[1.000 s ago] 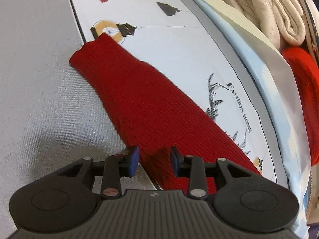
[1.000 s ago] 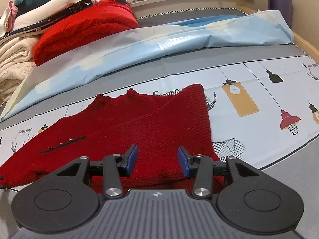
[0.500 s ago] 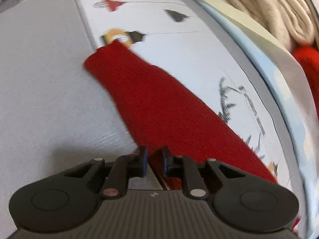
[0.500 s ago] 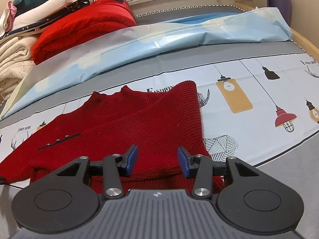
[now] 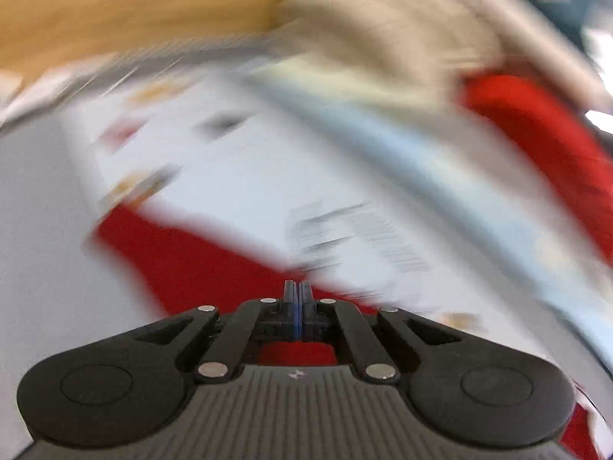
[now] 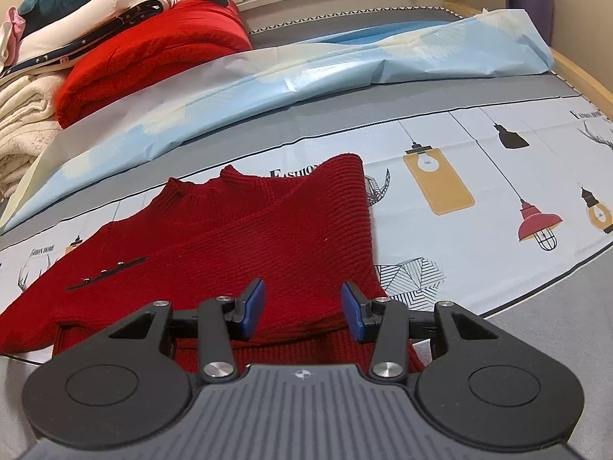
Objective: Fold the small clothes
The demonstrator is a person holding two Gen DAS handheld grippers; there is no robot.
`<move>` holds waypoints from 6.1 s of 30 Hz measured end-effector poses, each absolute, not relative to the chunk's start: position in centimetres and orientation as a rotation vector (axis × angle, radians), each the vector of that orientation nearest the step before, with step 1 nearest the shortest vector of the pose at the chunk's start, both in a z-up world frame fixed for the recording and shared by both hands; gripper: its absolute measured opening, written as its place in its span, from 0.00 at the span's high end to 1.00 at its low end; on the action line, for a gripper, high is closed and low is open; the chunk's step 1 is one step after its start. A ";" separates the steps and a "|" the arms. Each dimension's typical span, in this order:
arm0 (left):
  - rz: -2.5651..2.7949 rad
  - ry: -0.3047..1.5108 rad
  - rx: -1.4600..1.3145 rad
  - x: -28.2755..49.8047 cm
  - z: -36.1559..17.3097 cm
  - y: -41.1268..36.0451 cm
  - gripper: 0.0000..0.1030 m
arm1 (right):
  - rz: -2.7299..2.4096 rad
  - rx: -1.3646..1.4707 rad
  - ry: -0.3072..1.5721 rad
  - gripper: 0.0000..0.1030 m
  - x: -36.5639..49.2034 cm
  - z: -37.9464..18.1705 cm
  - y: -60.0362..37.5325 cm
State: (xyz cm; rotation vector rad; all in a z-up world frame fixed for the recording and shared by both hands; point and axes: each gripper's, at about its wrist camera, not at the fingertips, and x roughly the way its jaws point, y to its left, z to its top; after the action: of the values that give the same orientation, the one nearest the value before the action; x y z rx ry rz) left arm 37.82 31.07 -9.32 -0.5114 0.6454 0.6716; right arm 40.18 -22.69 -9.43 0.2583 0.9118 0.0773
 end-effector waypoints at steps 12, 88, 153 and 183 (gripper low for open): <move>0.658 0.766 -0.809 37.9 -13.1 31.5 0.76 | 0.106 0.274 0.921 0.55 40.2 -9.5 -22.2; 0.172 1.012 -0.435 43.4 -12.1 17.8 0.79 | -0.147 0.637 0.973 0.92 44.0 -15.7 -27.1; 0.156 1.008 -0.359 8.2 -14.7 20.2 0.76 | -0.044 0.385 0.987 0.61 12.4 -14.9 -34.2; 0.147 1.056 -0.356 7.7 -16.4 19.6 0.89 | -0.030 0.371 1.046 0.90 13.2 -16.6 -33.9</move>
State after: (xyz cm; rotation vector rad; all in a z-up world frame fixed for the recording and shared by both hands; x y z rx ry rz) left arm 7.72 19.60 -16.37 -0.3559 1.0558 0.1468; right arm 13.20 -33.87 -16.63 0.3711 1.0457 -0.0298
